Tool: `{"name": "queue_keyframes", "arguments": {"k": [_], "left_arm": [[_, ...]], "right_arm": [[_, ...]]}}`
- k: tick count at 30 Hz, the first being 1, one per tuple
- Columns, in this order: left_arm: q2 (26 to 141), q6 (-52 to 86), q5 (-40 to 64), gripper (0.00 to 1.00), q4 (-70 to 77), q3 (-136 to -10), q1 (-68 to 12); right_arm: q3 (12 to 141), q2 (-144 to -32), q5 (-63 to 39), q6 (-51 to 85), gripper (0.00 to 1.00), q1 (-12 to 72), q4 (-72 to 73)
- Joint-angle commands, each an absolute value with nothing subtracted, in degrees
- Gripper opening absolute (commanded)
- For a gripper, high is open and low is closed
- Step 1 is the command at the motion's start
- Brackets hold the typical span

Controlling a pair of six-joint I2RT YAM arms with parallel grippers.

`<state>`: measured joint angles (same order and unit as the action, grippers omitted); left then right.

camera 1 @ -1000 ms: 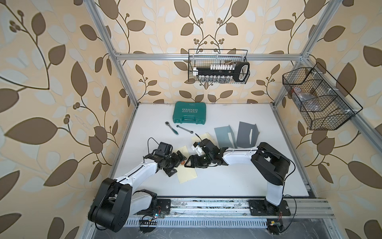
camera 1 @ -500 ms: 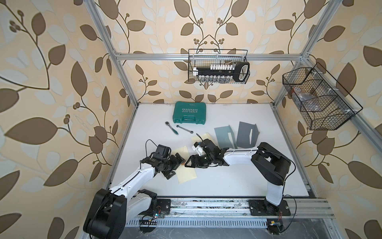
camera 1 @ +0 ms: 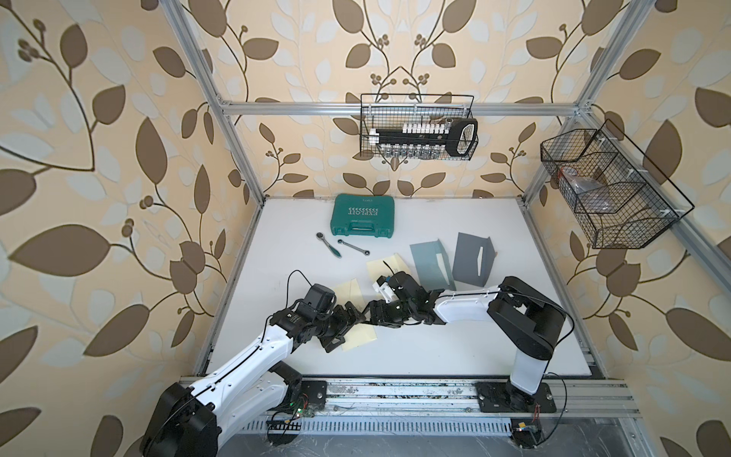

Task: Open the envelope
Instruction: Pick up the envelope from the center of the board.

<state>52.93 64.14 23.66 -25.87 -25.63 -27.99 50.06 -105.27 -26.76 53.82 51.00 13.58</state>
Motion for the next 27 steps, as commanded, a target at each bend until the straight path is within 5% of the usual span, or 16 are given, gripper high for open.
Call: {"name": "queue_keyframes", "arguments": {"k": [1, 27], "left_arm": [[54.22, 65.19, 21.51, 0.95, -27.44, -25.03, -28.8], [45.42, 68.13, 16.04, 0.92, -30.02, -23.76, -28.92]], "right_arm": [[47.2, -105.47, -23.9, 55.45, 0.83, 51.77, 9.3], [45.55, -104.38, -23.29, 55.81, 0.76, 52.29, 11.8]]}}
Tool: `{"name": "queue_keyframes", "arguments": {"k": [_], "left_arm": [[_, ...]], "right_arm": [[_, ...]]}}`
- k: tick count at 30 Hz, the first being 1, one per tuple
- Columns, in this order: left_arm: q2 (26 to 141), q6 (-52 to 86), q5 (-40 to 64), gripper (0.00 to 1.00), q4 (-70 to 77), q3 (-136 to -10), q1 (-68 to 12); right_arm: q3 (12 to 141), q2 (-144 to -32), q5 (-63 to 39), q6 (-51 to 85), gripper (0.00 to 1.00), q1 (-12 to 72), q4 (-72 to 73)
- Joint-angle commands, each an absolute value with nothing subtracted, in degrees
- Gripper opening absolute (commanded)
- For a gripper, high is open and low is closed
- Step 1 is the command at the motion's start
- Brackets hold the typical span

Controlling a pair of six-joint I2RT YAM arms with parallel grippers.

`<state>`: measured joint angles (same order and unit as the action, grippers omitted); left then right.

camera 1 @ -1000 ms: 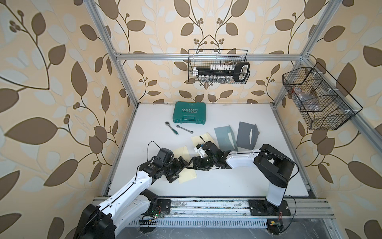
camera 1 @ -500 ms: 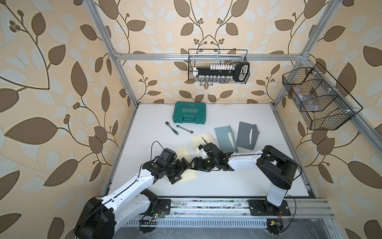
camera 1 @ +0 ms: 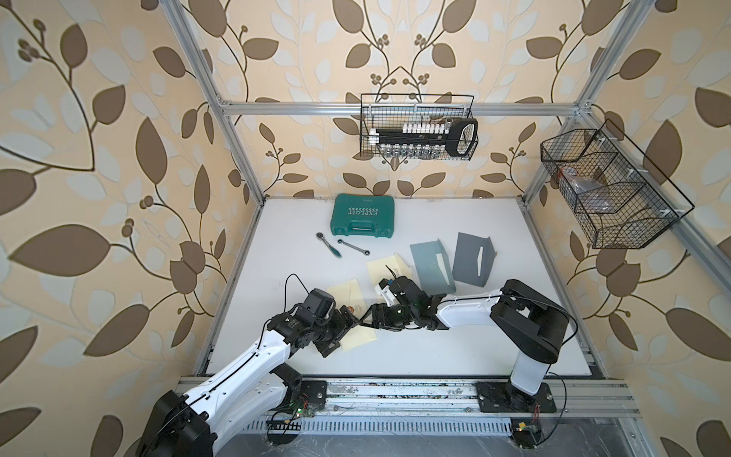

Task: Open the envelope
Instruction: Pick up the envelope from the center of the board.

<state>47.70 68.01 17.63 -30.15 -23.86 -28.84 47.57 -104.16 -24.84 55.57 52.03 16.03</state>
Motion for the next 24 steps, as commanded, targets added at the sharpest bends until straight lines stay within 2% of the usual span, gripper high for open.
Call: {"name": "queue_keyframes", "arguments": {"k": [1, 6, 12, 24], "left_arm": [[44.41, 68.16, 15.96, 0.92, -29.73, -23.64, -28.91], [42.83, 69.16, 16.83, 0.87, -28.84, -22.67, -28.91], [46.67, 68.86, 18.68, 0.8, -27.98, -22.28, -28.92], [51.07, 68.14, 19.48, 0.77, -23.25, -20.67, -28.92]], "right_arm": [[45.53, -104.33, -23.35, 55.7, 0.76, 52.29, 11.85], [45.28, -103.04, -21.71, 55.62, 0.76, 52.3, 10.62], [45.48, -102.77, -20.98, 55.98, 0.74, 52.21, 9.4], [46.49, -104.93, -22.88, 56.25, 0.73, 51.96, 9.89]]}}
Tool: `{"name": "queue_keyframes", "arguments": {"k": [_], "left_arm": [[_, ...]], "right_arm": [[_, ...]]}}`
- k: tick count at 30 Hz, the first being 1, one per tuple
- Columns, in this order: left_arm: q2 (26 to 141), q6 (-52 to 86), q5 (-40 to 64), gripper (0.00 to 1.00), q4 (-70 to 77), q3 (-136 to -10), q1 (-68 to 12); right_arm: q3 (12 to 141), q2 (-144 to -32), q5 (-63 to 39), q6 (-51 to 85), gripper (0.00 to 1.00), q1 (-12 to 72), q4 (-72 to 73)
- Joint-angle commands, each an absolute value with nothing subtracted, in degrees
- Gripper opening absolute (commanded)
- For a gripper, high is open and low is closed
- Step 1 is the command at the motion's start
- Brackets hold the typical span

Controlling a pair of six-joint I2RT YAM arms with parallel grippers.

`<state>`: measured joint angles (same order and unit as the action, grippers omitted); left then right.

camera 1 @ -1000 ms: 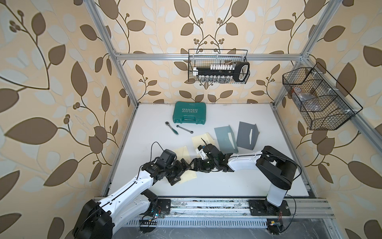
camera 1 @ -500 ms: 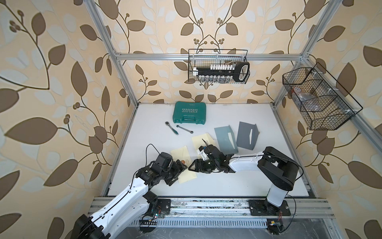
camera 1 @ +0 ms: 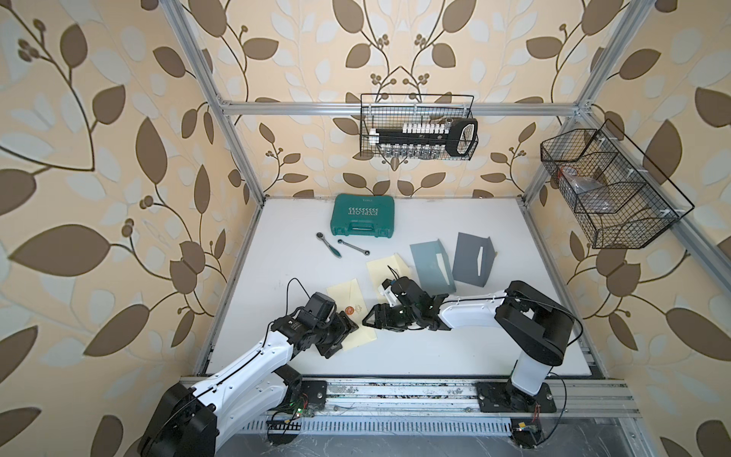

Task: Open the envelope
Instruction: Pick up the envelope from the center of the board.

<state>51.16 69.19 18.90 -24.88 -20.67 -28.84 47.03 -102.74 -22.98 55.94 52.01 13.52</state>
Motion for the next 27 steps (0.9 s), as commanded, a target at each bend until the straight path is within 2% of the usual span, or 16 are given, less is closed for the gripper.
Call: {"name": "queue_keyframes", "arguments": {"k": [1, 19, 27], "left_arm": [[50.98, 68.12, 19.26, 0.77, -23.37, -20.64, -28.89], [54.33, 66.63, 18.08, 0.75, -26.08, -19.18, -28.92], [54.23, 66.36, 18.02, 0.75, -25.91, -18.97, -28.87]], "right_arm": [[46.57, -105.15, -23.0, 56.31, 0.72, 51.97, 9.9], [47.46, -108.5, -25.44, 57.65, 0.71, 51.06, 11.3], [48.33, -110.07, -28.49, 57.69, 0.64, 51.05, 13.72]]}}
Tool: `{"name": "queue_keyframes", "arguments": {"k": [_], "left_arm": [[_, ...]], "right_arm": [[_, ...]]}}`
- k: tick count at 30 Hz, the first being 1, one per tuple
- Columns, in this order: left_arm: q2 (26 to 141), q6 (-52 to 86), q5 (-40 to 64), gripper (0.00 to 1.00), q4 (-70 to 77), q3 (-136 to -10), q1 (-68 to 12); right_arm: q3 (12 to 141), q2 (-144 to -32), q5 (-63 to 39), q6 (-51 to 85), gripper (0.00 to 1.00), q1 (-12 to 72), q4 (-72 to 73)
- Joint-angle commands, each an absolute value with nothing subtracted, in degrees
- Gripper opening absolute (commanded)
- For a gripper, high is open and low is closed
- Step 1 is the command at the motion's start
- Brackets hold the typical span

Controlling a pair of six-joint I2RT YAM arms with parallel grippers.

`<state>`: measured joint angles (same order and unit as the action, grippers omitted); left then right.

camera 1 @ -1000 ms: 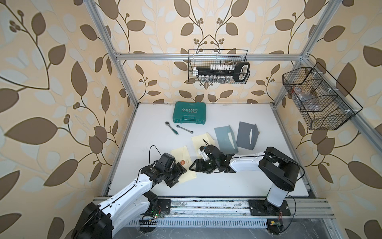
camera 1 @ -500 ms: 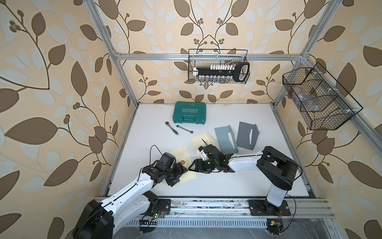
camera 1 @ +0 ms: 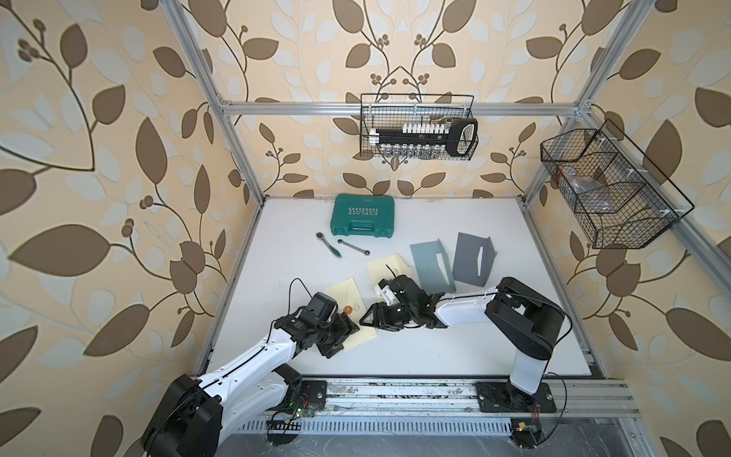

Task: Open the envelope
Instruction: Pick up the envelope from the center of the board.

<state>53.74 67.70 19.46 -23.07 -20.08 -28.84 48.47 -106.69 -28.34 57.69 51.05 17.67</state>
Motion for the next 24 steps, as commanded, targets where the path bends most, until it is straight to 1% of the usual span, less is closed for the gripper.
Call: {"name": "queue_keyframes", "arguments": {"k": [1, 10, 14, 18, 24], "left_arm": [[54.39, 66.28, 18.03, 0.75, -25.87, -19.05, -28.87], [54.49, 66.19, 17.91, 0.75, -26.19, -19.47, -28.85], [54.31, 66.18, 17.65, 0.75, -26.41, -19.59, -28.92], [54.49, 66.09, 17.58, 0.75, -26.38, -19.68, -28.89], [54.75, 65.92, 17.45, 0.76, -26.53, -19.95, -28.92]], "right_arm": [[48.42, -110.37, -28.88, 57.83, 0.62, 51.02, 14.11], [49.65, -112.71, -32.16, 58.05, 0.5, 51.15, 16.05], [50.4, -113.58, -33.27, 57.88, 0.4, 51.33, 16.22], [50.76, -113.64, -33.02, 57.74, 0.38, 51.42, 15.49], [51.02, -113.55, -32.77, 57.4, 0.29, 51.42, 14.57]]}}
